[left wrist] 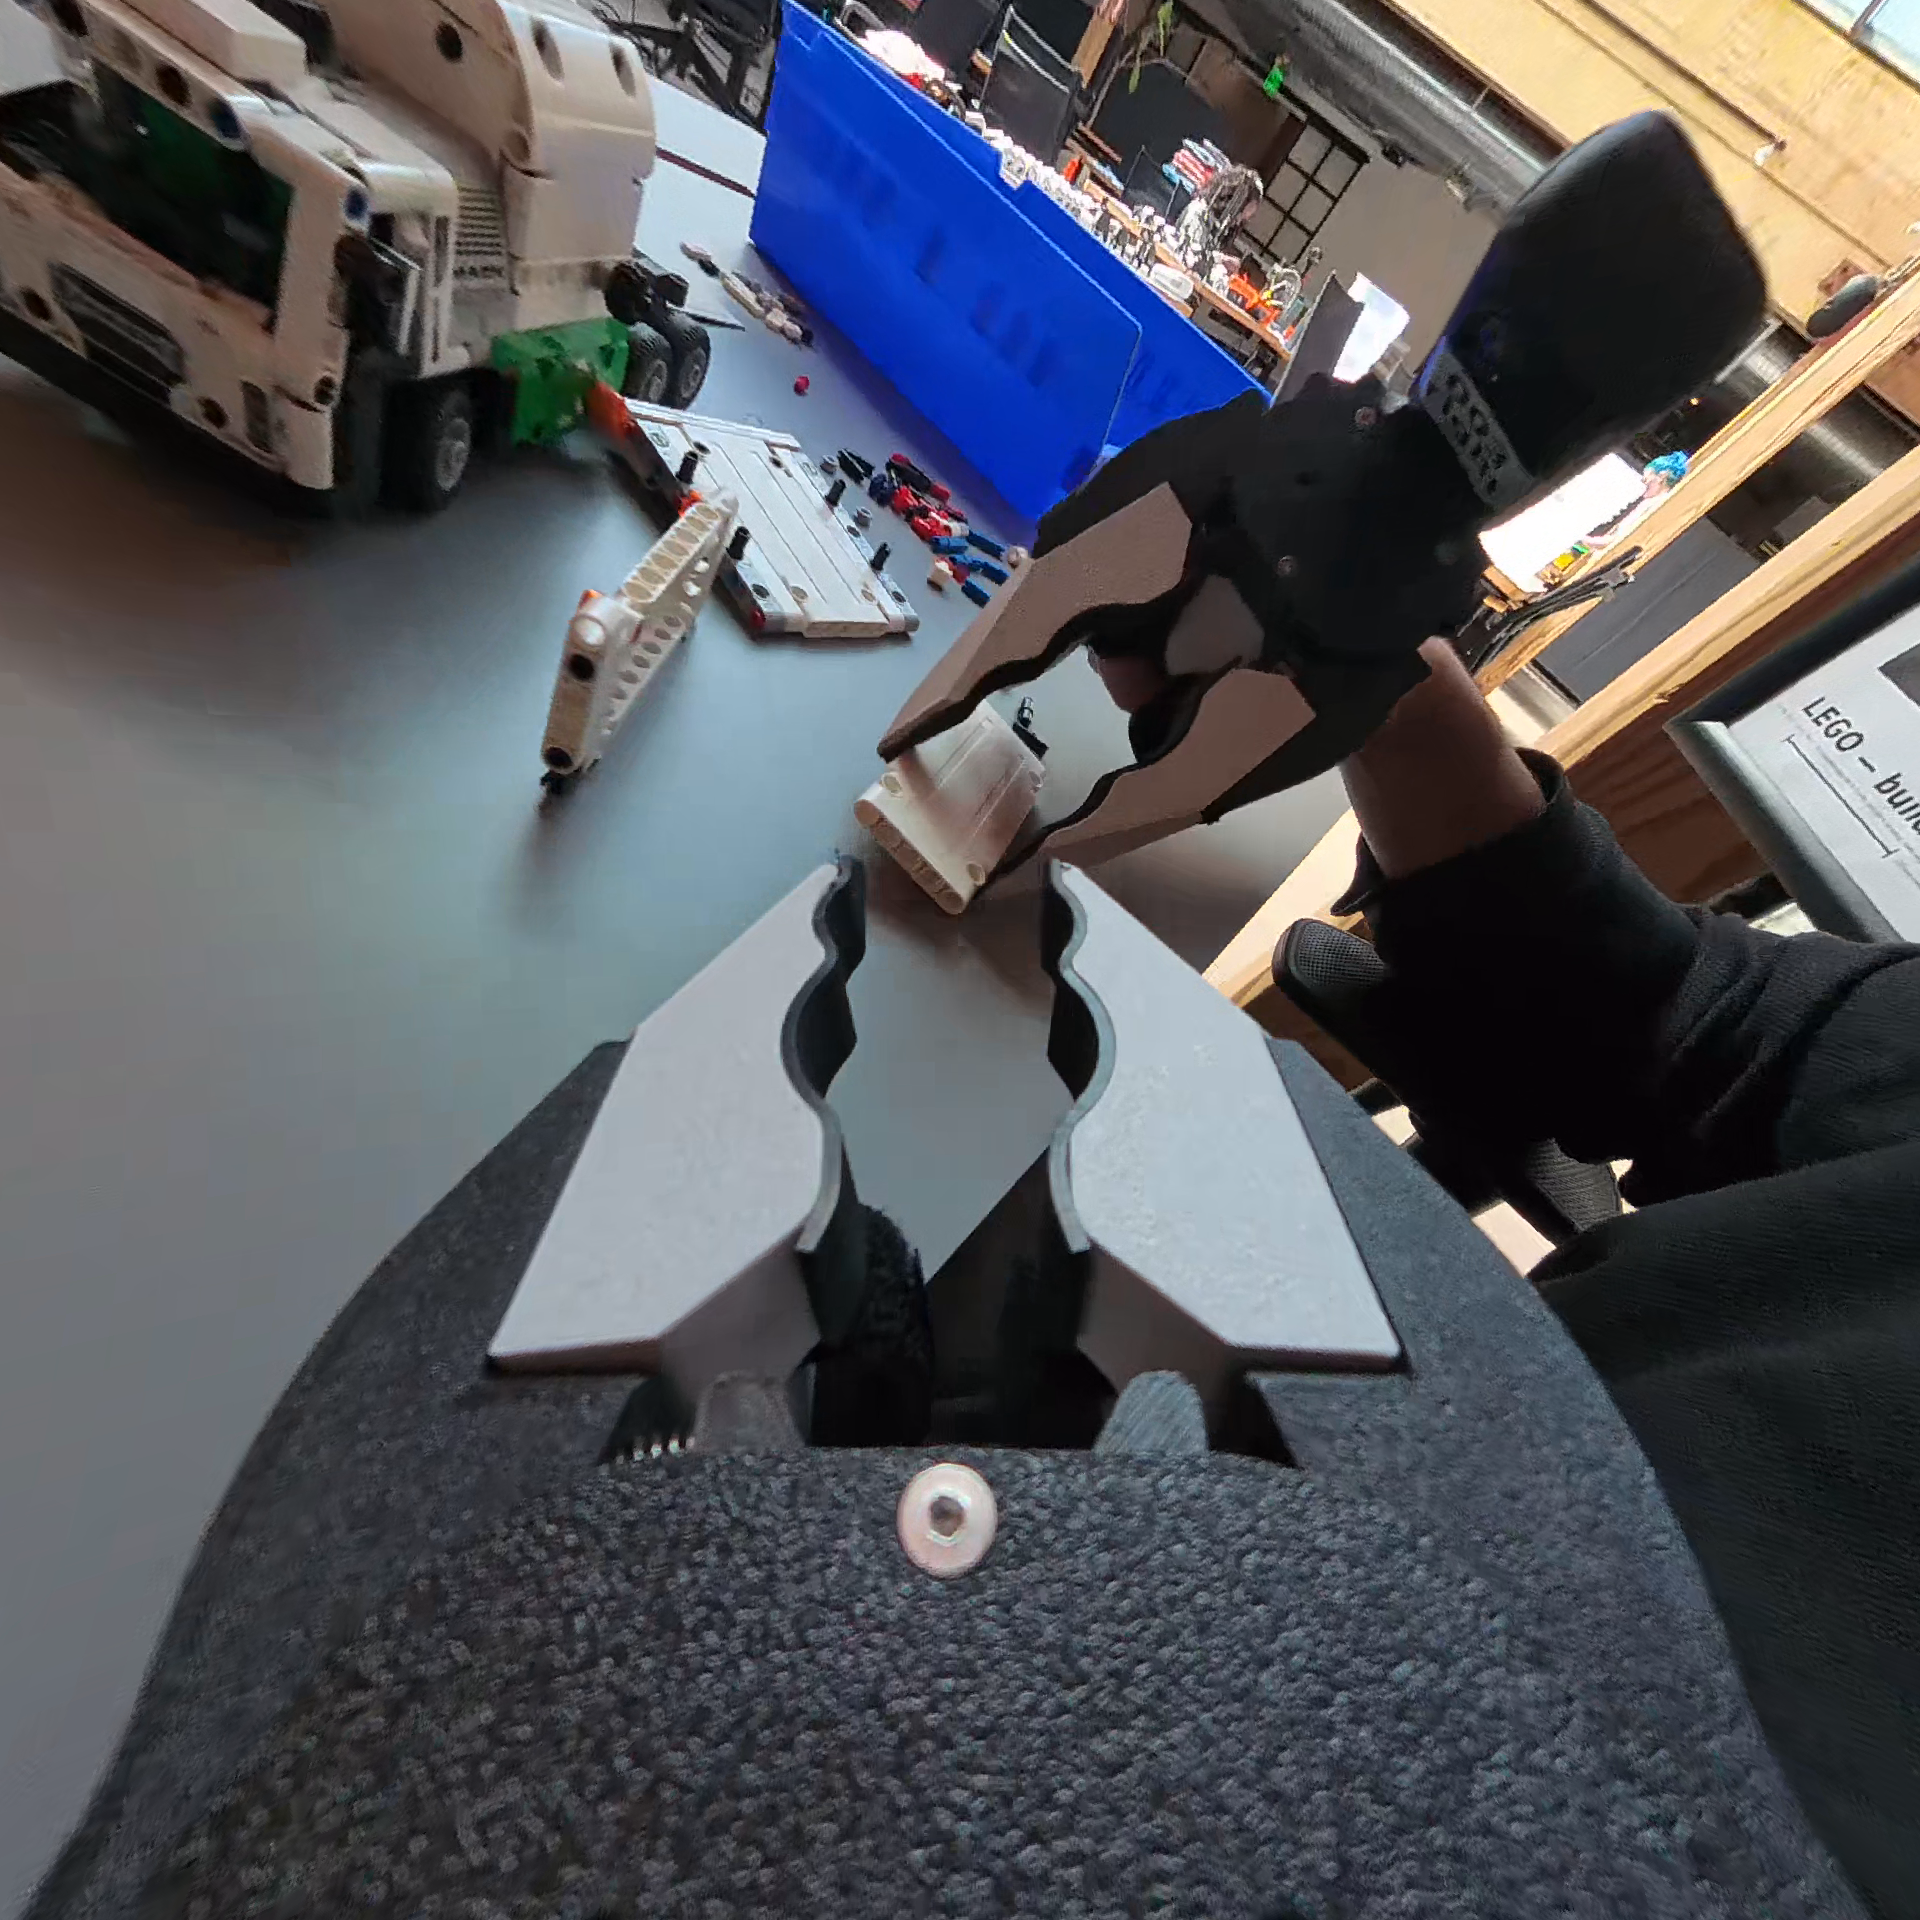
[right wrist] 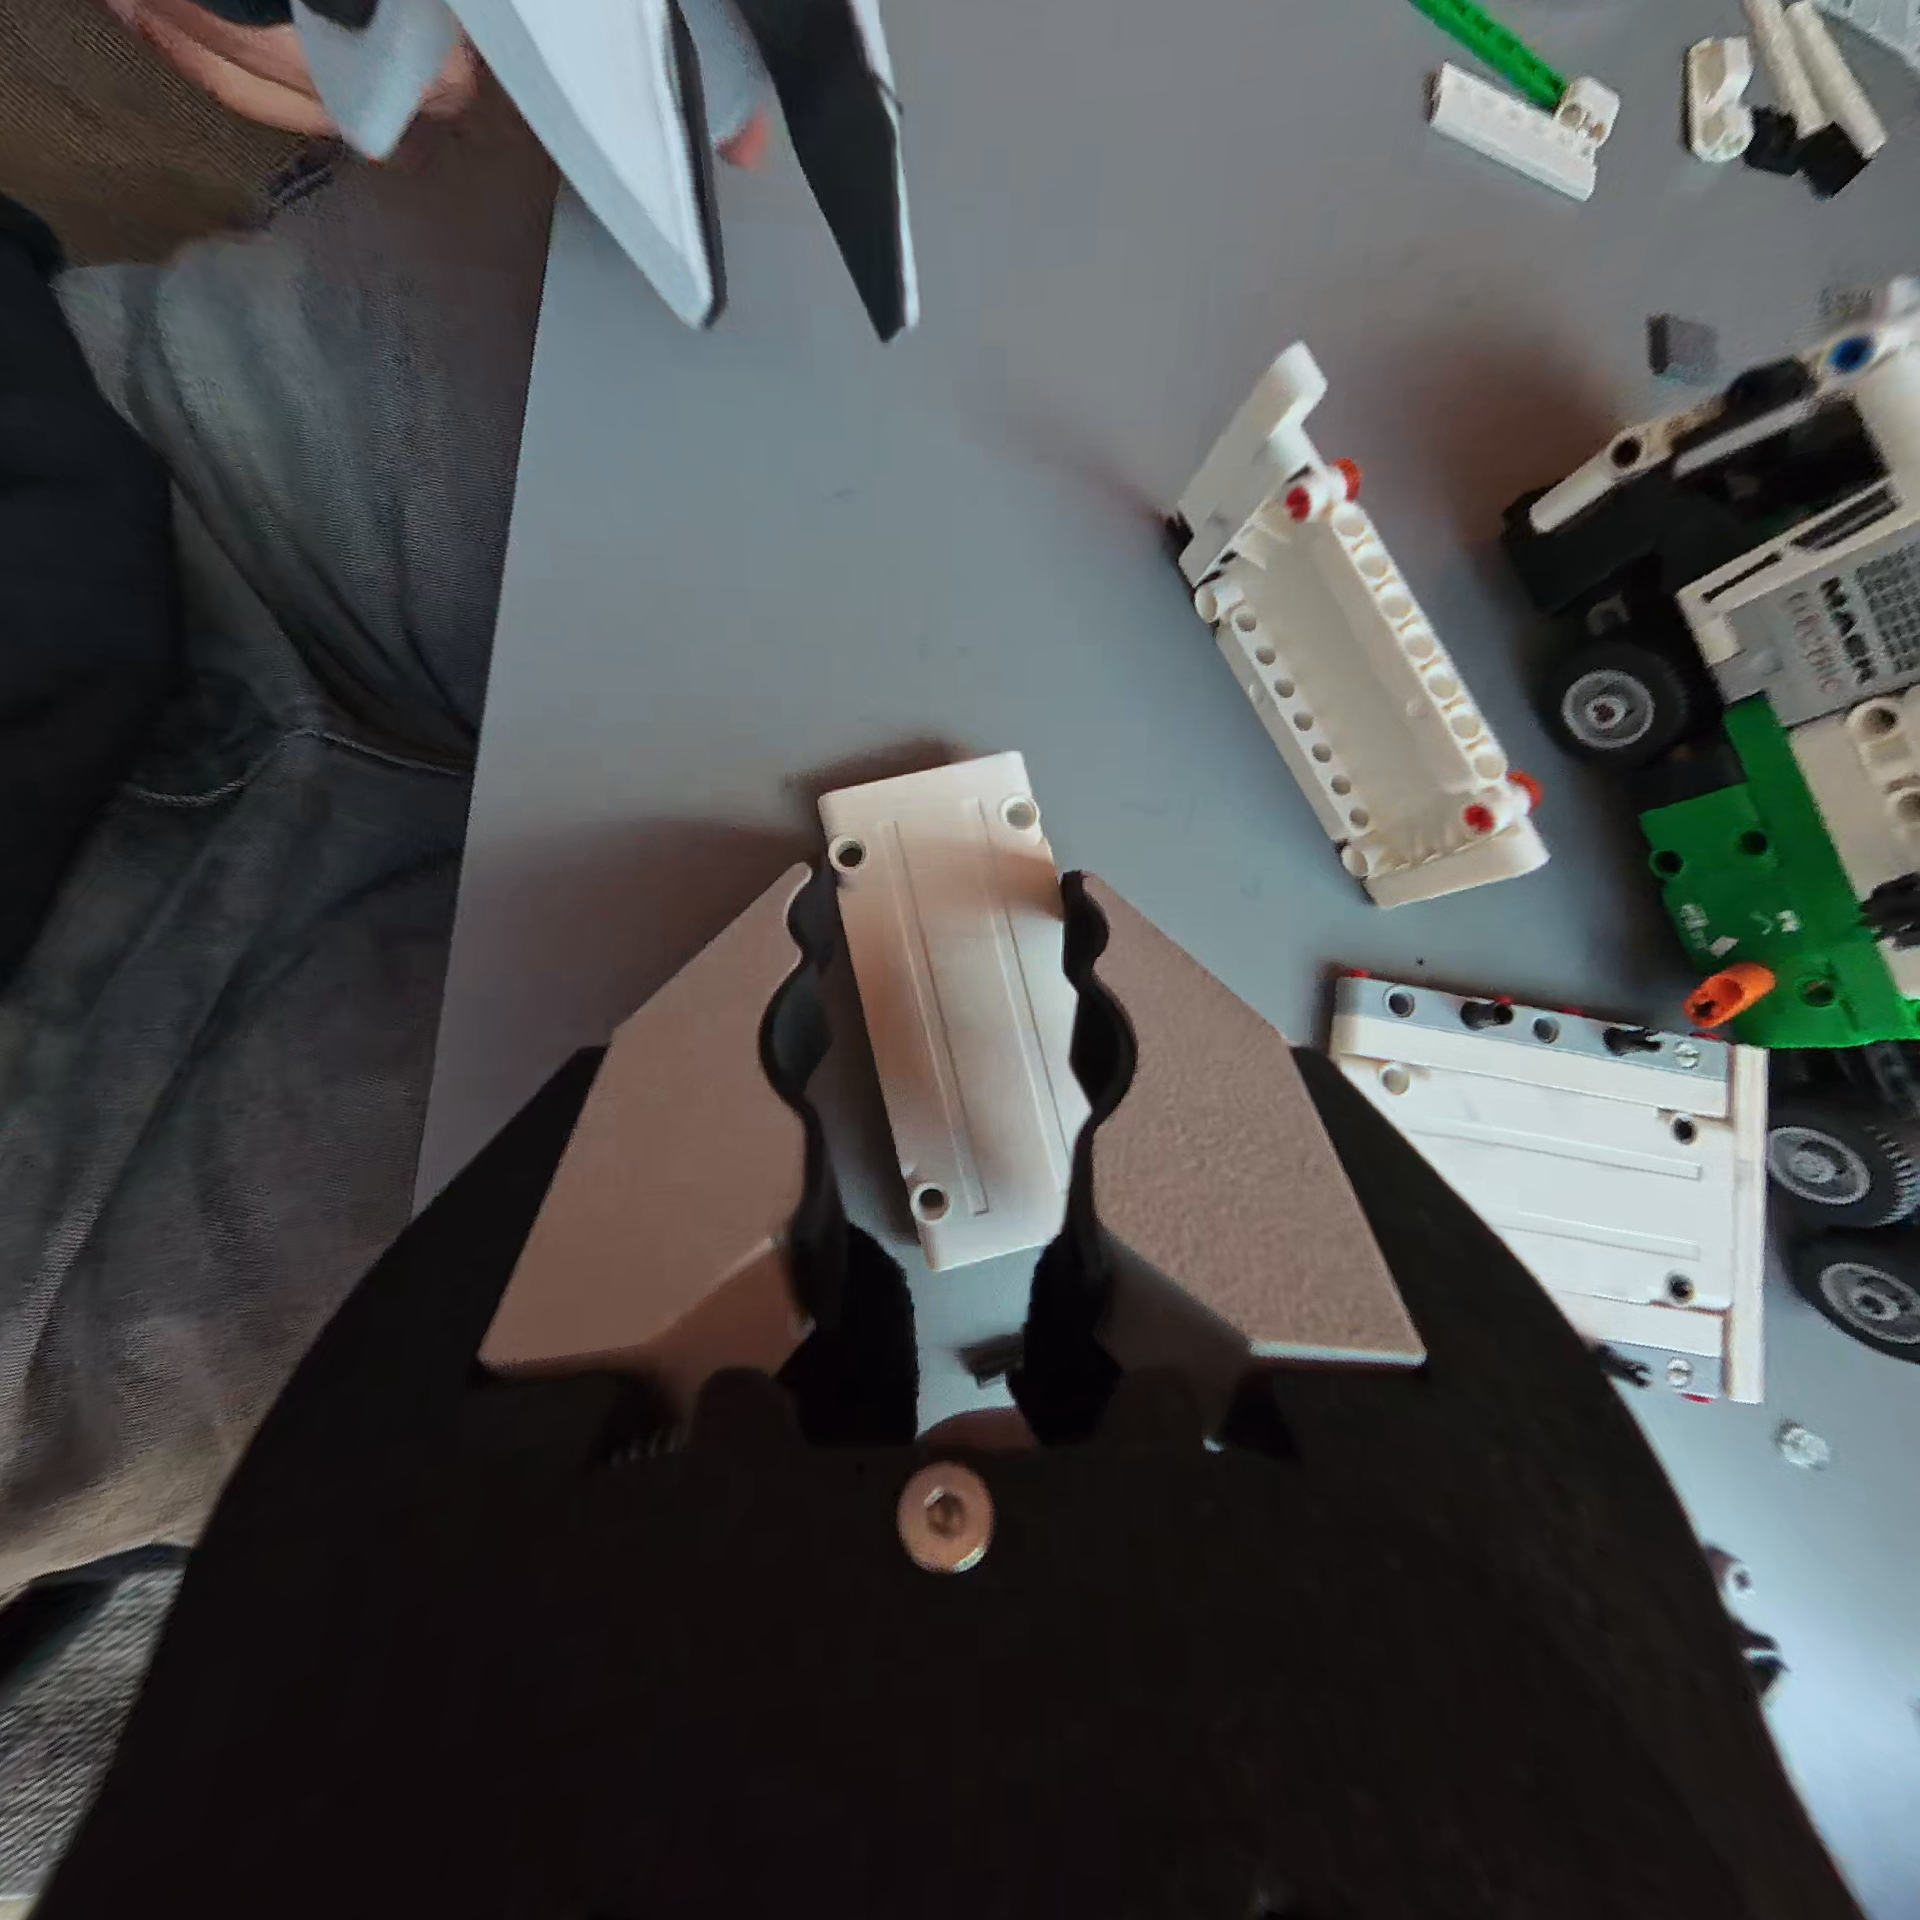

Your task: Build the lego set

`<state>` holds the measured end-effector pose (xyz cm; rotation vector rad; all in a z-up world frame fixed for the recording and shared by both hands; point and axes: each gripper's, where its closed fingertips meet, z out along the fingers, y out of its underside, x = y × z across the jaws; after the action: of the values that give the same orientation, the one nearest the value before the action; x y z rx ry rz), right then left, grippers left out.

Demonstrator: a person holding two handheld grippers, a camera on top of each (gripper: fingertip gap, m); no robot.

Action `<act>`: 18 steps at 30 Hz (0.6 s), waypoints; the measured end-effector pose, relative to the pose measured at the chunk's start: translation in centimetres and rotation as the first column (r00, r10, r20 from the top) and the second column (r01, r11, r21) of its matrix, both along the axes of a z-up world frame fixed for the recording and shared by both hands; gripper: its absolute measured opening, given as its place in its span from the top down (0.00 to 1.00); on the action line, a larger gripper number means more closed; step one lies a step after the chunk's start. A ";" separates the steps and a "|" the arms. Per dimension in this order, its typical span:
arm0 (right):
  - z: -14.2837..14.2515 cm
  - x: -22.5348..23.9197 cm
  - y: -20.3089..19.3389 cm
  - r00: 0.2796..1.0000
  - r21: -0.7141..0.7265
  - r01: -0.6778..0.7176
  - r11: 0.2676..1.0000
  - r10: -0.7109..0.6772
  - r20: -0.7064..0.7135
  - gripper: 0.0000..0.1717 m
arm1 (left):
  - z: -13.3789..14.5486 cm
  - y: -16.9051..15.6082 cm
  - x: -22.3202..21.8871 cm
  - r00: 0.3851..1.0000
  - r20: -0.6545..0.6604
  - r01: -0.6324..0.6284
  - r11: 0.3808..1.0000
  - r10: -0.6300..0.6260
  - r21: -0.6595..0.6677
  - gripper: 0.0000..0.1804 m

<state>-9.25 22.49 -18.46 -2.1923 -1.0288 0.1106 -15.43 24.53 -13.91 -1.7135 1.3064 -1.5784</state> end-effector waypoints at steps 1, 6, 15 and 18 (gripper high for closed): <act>0.5 -0.5 0.2 1.000 0.041 -0.008 0.999 0.008 0.007 0.76 | -0.1 -0.3 0.4 1.000 -0.007 0.007 1.000 -0.007 -0.004 0.82; 4.9 -2.8 1.7 0.999 0.319 -0.043 0.947 0.051 -0.016 0.76 | 0.9 -0.7 1.8 0.999 0.025 0.027 0.992 -0.024 -0.126 0.77; 6.8 -4.4 2.2 0.999 0.486 -0.036 0.873 0.048 -0.013 0.77 | 2.7 -0.5 1.3 0.994 0.100 0.045 0.999 -0.044 -0.004 0.97; 8.4 -4.5 1.4 0.993 0.482 -0.012 0.876 0.066 -0.094 0.70 | 4.2 -1.5 -0.1 0.981 0.110 0.136 0.970 -0.161 0.203 0.97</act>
<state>-13.71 23.91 -10.06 -1.6928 -0.9227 -0.0111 -15.54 22.99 -9.74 -1.4038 1.5002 -1.5546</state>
